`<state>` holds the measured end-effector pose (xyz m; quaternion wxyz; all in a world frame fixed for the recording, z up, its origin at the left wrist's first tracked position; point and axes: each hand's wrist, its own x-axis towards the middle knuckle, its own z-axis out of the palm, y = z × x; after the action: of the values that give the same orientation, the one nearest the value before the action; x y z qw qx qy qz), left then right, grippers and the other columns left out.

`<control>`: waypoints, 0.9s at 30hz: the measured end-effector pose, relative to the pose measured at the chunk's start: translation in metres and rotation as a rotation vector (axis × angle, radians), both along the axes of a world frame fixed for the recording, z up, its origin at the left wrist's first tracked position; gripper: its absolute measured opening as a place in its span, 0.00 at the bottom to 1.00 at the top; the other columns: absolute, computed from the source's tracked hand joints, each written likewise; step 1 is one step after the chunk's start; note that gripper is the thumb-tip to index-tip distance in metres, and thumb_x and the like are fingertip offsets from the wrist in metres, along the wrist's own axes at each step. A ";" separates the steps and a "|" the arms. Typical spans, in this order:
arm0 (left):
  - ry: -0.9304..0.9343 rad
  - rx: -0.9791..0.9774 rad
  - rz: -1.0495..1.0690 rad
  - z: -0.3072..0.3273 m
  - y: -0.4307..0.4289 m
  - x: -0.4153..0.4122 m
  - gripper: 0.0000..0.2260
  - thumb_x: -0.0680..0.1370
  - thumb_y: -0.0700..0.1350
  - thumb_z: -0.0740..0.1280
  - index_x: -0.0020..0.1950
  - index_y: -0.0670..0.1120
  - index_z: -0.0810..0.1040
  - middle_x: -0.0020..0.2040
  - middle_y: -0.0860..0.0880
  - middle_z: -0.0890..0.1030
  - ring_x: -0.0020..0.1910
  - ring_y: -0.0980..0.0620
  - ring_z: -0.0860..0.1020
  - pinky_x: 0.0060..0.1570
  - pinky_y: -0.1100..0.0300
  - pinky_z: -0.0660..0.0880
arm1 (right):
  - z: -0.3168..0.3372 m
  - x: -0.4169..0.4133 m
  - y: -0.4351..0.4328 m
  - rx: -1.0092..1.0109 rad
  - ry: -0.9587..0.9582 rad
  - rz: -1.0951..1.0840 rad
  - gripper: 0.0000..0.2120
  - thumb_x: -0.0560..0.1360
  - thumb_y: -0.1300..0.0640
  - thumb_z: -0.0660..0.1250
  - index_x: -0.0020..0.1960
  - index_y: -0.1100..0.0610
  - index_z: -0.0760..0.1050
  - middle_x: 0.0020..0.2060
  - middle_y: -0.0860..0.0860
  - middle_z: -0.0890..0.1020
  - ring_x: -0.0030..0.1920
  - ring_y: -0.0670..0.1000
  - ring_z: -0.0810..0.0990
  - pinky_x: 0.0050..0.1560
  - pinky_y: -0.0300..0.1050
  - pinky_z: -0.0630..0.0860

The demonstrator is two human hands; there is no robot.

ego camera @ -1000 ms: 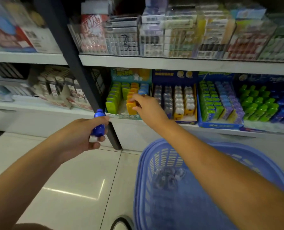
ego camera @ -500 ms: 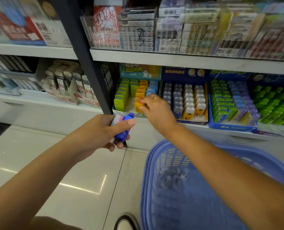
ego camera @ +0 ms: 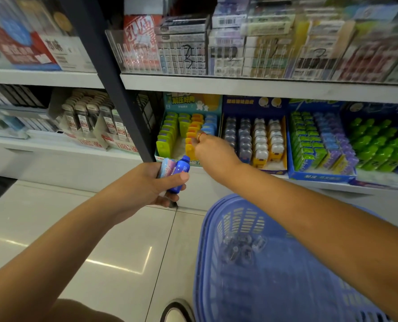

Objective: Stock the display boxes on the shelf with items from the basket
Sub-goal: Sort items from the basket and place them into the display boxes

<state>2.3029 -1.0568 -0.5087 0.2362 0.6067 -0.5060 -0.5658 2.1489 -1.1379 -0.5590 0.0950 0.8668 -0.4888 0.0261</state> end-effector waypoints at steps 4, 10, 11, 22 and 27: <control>-0.052 0.000 -0.041 -0.005 0.001 -0.008 0.13 0.72 0.51 0.71 0.51 0.45 0.77 0.43 0.47 0.83 0.33 0.58 0.80 0.30 0.68 0.74 | 0.003 0.000 -0.002 -0.007 -0.041 0.003 0.14 0.77 0.68 0.59 0.62 0.66 0.71 0.58 0.61 0.73 0.59 0.60 0.72 0.44 0.51 0.72; -0.216 -0.180 -0.105 -0.007 0.002 -0.026 0.11 0.72 0.54 0.71 0.46 0.49 0.74 0.32 0.51 0.76 0.25 0.61 0.72 0.28 0.70 0.71 | 0.004 -0.038 0.025 0.308 -0.767 -0.114 0.17 0.79 0.64 0.60 0.67 0.56 0.71 0.57 0.55 0.71 0.50 0.53 0.76 0.51 0.44 0.73; -0.200 -0.216 -0.121 -0.007 0.002 -0.031 0.11 0.72 0.53 0.71 0.45 0.49 0.74 0.31 0.52 0.76 0.25 0.61 0.71 0.27 0.70 0.70 | 0.007 -0.049 0.037 0.410 -1.054 -0.155 0.14 0.79 0.62 0.60 0.64 0.56 0.74 0.52 0.54 0.75 0.46 0.52 0.78 0.49 0.45 0.76; 0.022 -0.208 -0.495 -0.001 -0.008 -0.109 0.10 0.76 0.50 0.66 0.54 0.47 0.76 0.33 0.57 0.79 0.28 0.63 0.73 0.32 0.70 0.71 | 0.025 -0.134 0.110 0.631 -1.715 -0.189 0.14 0.63 0.52 0.74 0.48 0.53 0.82 0.42 0.52 0.85 0.42 0.48 0.84 0.42 0.37 0.78; 0.082 0.009 -0.351 -0.016 -0.014 -0.148 0.15 0.78 0.55 0.61 0.53 0.44 0.77 0.39 0.50 0.80 0.27 0.60 0.71 0.29 0.68 0.70 | 0.031 -0.208 0.112 0.355 -1.610 -0.371 0.09 0.67 0.61 0.74 0.45 0.50 0.82 0.36 0.45 0.85 0.37 0.41 0.82 0.39 0.31 0.77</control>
<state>2.1544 -1.0708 -0.5250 0.1513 0.4865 -0.5915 -0.6249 1.9408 -1.0260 -0.5281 -0.4172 0.4914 -0.5386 0.5425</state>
